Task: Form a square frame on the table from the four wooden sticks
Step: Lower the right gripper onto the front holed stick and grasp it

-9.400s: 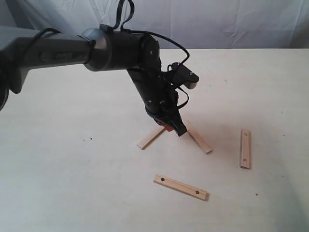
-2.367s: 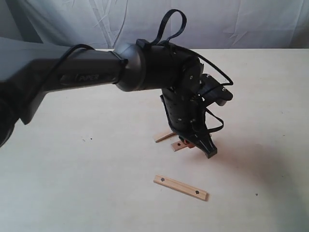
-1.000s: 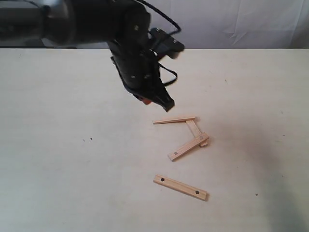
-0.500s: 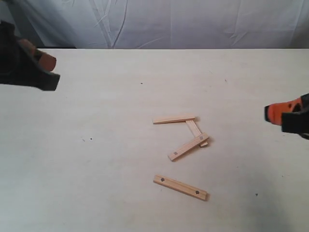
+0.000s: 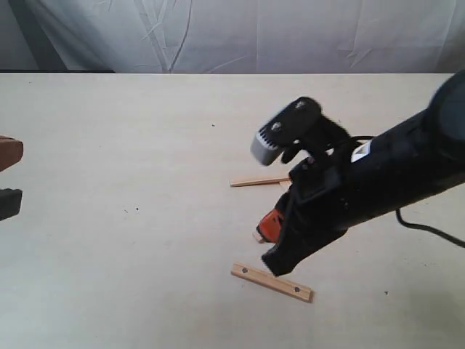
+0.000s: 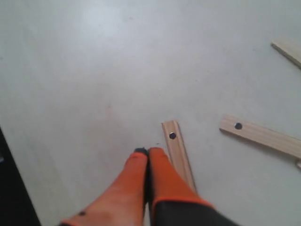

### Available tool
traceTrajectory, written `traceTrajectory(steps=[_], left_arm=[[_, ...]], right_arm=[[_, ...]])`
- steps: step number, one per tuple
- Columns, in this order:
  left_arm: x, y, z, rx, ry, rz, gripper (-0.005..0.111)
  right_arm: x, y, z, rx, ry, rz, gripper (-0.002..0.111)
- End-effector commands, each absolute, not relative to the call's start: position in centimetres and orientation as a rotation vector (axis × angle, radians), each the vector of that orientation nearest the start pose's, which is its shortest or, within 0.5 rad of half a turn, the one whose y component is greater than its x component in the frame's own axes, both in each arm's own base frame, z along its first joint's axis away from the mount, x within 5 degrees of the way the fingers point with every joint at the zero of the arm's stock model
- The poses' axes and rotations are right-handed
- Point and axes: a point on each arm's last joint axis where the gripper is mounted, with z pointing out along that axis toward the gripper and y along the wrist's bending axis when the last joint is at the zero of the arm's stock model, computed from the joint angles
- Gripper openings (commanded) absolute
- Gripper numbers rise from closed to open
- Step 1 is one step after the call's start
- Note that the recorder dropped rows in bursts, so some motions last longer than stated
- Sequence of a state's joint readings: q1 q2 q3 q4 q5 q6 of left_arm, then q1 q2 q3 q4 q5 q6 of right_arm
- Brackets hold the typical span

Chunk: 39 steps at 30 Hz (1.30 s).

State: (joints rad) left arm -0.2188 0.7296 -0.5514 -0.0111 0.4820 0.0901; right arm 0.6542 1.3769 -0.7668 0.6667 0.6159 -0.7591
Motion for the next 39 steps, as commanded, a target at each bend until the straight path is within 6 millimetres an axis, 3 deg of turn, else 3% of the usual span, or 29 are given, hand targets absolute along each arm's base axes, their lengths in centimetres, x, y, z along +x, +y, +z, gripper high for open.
traceTrajectory(steps=[1, 4, 6, 12, 22, 39], left_arm=[[13.3, -2.9, 29.4, 0.307, 2.07, -0.083, 0.0], [13.0, -2.8, 29.6, 0.305, 2.059, -0.083, 0.0], [12.9, -2.8, 29.6, 0.304, 2.054, -0.083, 0.0], [12.9, -2.8, 29.6, 0.304, 2.054, -0.083, 0.0], [13.0, -2.7, 29.6, 0.323, 2.052, -0.058, 0.0], [13.0, -2.7, 29.6, 0.327, 2.049, -0.051, 0.0]], right_arm=[[18.5, 20.1, 20.5, -1.361, 2.351, 0.569, 0.02], [19.1, 20.9, 19.0, -1.419, 2.377, 0.536, 0.04], [19.7, 21.3, 18.3, -1.442, 2.392, 0.508, 0.045], [21.2, 21.9, 16.1, -1.516, 2.476, 0.387, 0.045], [21.7, 22.0, 13.6, -1.647, 2.515, 0.306, 0.045], [22.1, 22.2, 11.4, -1.654, 2.542, 0.279, 0.043]])
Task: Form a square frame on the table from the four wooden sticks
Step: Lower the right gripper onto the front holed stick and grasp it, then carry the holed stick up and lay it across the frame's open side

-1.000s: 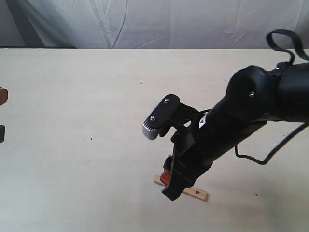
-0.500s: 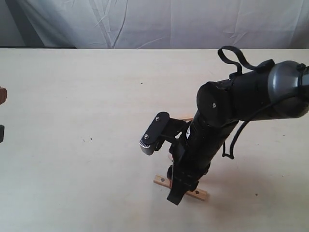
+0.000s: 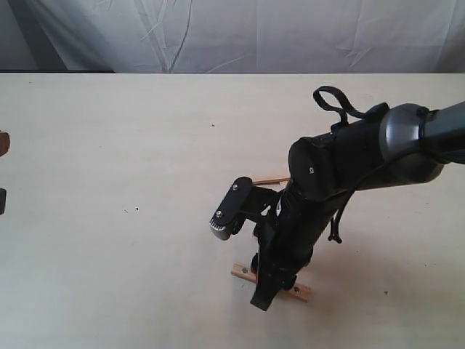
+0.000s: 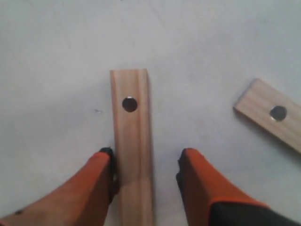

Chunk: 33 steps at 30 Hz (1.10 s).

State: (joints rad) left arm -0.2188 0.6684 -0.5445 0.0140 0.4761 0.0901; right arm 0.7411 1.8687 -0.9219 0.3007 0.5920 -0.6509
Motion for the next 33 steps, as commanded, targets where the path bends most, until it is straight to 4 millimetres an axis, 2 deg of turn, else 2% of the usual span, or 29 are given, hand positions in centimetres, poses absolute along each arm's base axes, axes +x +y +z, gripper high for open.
traceTrajectory(steps=[1, 3, 6, 11, 17, 20, 23, 27, 33], left_arm=[[13.0, -2.7, 29.6, 0.33, 2.049, -0.047, 0.0], [13.0, -2.7, 29.6, 0.33, 2.049, -0.047, 0.0], [13.0, -2.7, 29.6, 0.33, 2.051, -0.047, 0.0], [13.0, -2.7, 29.6, 0.33, 2.053, -0.047, 0.0], [13.0, -2.6, 29.6, 0.337, 2.052, -0.037, 0.0], [13.0, -2.6, 29.6, 0.34, 2.051, -0.032, 0.0], [13.0, -2.6, 29.6, 0.34, 2.051, -0.032, 0.0], [13.0, -2.6, 29.6, 0.34, 2.051, -0.032, 0.0], [13.0, -2.6, 29.6, 0.339, 2.051, -0.034, 0.0]], right_arm=[[22.0, 22.2, 11.4, -1.663, 2.552, 0.282, 0.041], [21.9, 22.1, 11.4, -1.671, 2.561, 0.285, 0.027], [21.9, 22.1, 11.4, -1.671, 2.561, 0.285, -0.001], [22.1, 22.4, 12.2, -1.588, 2.655, 0.305, 0.0], [23.8, 24.3, 16.6, -1.515, 2.696, 0.357, 0.0], [25.9, 25.1, 18.7, -1.329, 2.685, 0.326, 0.0], [28.3, 25.0, 19.9, -1.094, 2.671, 0.291, 0.0], [30.4, 24.0, 18.9, -0.898, 2.715, 0.268, 0.0], [31.2, 24.1, 15.8, -0.865, 2.774, 0.243, 0.0]])
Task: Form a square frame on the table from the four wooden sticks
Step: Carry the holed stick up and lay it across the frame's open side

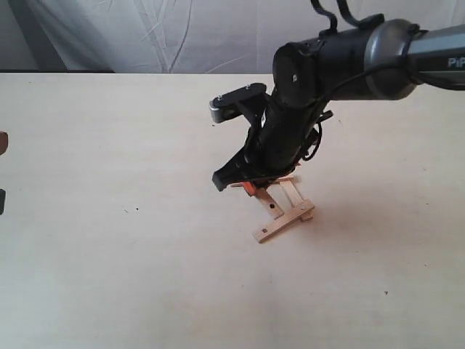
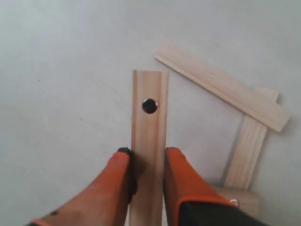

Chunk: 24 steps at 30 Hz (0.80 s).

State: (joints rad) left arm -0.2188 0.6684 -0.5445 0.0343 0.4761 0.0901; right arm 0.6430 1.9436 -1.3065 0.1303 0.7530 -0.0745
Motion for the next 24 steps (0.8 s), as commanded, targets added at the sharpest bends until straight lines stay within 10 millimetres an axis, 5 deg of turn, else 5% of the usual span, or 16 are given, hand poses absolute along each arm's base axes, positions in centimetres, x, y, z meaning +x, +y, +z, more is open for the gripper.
traceTrajectory(steps=[1, 24], left_arm=[[13.0, -2.6, 29.6, 0.339, 2.051, -0.034, 0.0], [13.0, -2.5, 29.6, 0.355, 2.048, -0.008, 0.0]], right_arm=[[31.3, 24.2, 15.3, -0.851, 2.776, 0.244, 0.0], [31.9, 24.6, 14.0, -0.693, 2.795, 0.274, 0.0]])
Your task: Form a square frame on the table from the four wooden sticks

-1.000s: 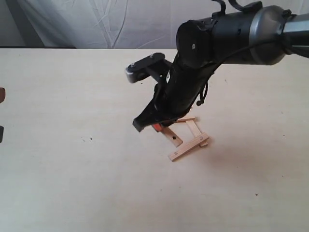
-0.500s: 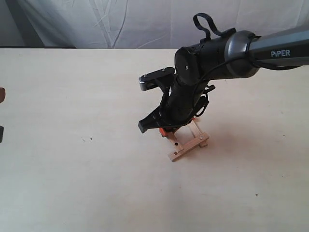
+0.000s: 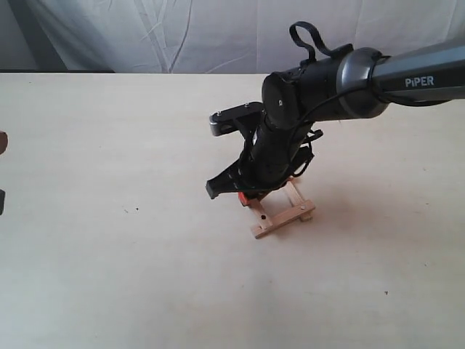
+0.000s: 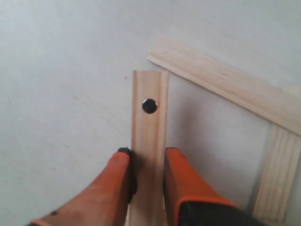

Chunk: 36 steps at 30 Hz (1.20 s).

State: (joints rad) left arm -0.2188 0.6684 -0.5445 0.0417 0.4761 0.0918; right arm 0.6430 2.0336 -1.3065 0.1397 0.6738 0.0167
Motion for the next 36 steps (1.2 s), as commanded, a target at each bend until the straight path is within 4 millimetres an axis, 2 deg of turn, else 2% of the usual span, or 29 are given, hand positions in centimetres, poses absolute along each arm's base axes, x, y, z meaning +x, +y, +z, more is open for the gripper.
traceTrajectory(steps=[1, 7, 13, 14, 20, 22, 25, 30, 32, 36], left_arm=[[13.0, -2.5, 29.6, 0.359, 2.047, -0.001, 0.0], [13.0, -2.5, 29.6, 0.362, 2.046, 0.004, 0.0], [13.0, -2.5, 29.6, 0.362, 2.046, 0.004, 0.0], [13.0, -2.5, 29.6, 0.362, 2.046, 0.004, 0.0], [13.0, -2.5, 29.6, 0.361, 2.046, 0.003, 0.0], [13.0, -2.5, 29.6, 0.361, 2.046, 0.003, 0.0], [13.0, -2.5, 29.6, 0.361, 2.046, 0.003, 0.0], [13.0, -2.5, 29.6, 0.349, 2.049, -0.014, 0.0], [12.9, -2.7, 29.5, 0.328, 2.058, -0.048, 0.0], [12.6, -2.8, 29.1, 0.309, 2.12, -0.09, 0.0]], right_arm=[[32.0, 24.6, 14.1, -0.685, 2.791, 0.278, 0.0], [32.2, 24.7, 12.7, -0.598, 2.821, 0.273, 0.0], [32.6, 24.8, 12.9, -0.535, 2.793, 0.278, 0.0], [32.6, 24.8, 12.9, -0.535, 2.793, 0.278, 0.003], [32.5, 24.8, 12.8, -0.518, 2.805, 0.287, 0.043], [32.5, 24.8, 13.0, -0.516, 2.797, 0.291, 0.045], [32.6, 24.8, 13.9, -0.512, 2.773, 0.305, 0.045], [32.0, 24.4, 17.2, -0.512, 2.735, 0.331, 0.044], [31.4, 24.0, 18.6, -0.522, 2.757, 0.324, 0.036], [30.4, 23.4, 20.6, -0.535, 2.778, 0.32, 0.002]])
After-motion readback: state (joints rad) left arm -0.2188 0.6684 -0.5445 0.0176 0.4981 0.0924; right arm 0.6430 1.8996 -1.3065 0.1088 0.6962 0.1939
